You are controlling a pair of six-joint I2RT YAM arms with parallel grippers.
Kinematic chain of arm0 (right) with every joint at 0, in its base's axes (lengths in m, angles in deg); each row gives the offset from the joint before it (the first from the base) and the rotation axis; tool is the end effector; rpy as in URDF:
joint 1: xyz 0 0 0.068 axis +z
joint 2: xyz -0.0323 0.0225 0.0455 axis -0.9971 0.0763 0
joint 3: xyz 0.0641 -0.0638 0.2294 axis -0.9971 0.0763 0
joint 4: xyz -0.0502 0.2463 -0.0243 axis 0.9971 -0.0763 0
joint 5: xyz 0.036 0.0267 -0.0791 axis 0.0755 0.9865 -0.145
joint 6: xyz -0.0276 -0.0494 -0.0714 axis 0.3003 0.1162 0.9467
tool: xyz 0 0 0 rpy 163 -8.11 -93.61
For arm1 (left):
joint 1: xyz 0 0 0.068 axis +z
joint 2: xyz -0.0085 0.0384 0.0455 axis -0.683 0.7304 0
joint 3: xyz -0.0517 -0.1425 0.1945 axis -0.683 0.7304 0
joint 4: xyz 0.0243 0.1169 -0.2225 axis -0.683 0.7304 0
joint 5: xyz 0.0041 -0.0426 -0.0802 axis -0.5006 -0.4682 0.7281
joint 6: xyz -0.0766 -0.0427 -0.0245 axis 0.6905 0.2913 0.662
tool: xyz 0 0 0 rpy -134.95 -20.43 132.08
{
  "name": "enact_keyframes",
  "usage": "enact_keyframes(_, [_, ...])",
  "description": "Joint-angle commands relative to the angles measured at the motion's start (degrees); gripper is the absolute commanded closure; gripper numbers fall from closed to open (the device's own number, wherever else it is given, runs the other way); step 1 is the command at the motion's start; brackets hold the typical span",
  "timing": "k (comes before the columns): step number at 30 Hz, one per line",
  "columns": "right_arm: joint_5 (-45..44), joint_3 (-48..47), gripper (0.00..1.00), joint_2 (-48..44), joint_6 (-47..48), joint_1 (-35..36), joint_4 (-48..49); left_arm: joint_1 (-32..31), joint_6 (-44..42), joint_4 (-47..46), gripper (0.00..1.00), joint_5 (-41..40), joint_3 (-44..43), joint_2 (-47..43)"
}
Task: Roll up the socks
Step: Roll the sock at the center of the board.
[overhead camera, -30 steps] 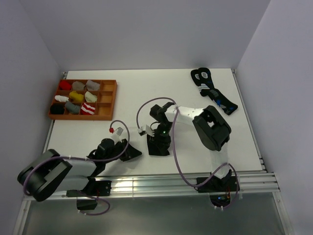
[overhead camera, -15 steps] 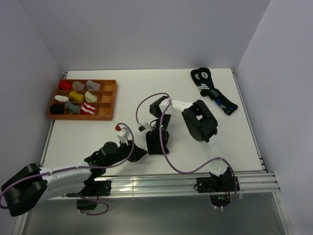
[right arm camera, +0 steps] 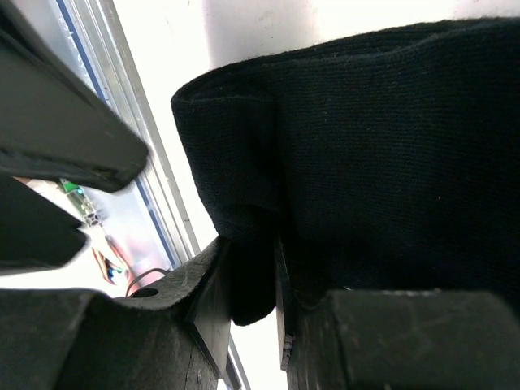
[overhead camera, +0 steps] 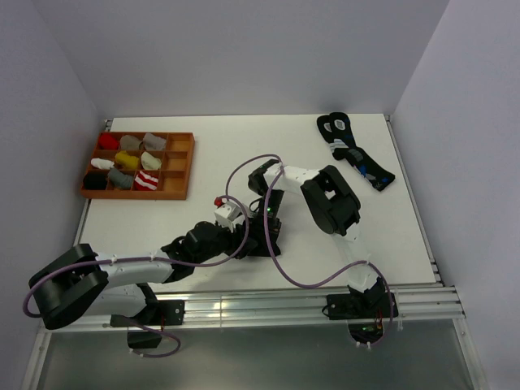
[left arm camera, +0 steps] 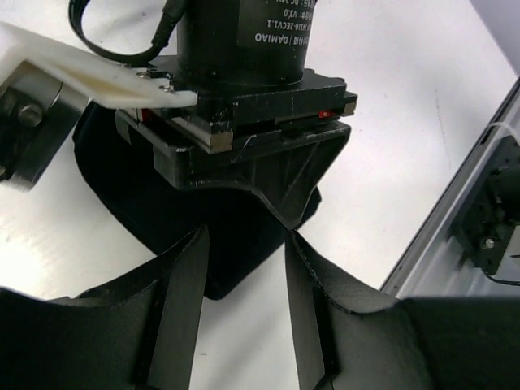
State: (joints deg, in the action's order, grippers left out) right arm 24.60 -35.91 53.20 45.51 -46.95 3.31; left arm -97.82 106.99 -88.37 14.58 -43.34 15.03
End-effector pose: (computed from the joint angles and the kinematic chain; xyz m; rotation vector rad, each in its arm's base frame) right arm 0.2322 0.2553 0.0779 1.6284 -2.0681 -1.0265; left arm 0.1607 -0.2263 0.1335 0.4160 2.0094 -0.9715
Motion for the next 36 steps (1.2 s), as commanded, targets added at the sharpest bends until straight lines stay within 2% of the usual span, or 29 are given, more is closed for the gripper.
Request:
enact_keyframes(1, [-1.0,-1.6,0.71,1.3,0.4,-0.3,-0.5,-0.3,-4.3,-2.7,0.52,-0.1,-3.0,2.5])
enact_keyframes(16, [-0.5,-1.8,0.71,1.4,0.2,-0.2,-0.9,0.0,-7.2,-6.3,0.5,3.3,-2.3,6.6])
enact_keyframes(23, [0.3,-1.8,0.71,1.9,0.5,-0.2,-1.4,0.4,-6.0,-9.9,0.49,7.7,-3.0,11.6])
enact_keyframes(30, [0.1,-1.6,0.71,1.4,0.5,-0.2,-1.3,0.4,-4.0,-13.2,0.49,8.1,-2.7,15.9])
enact_keyframes(33, [0.2,-1.1,0.71,0.9,0.1,-0.2,-0.9,0.4,-2.8,-13.5,0.56,7.9,-2.6,17.3])
enact_keyframes(36, [0.0,-0.5,0.7,0.2,-0.9,-0.2,-0.1,0.4,-0.9,-15.4,0.71,8.1,-1.2,18.5])
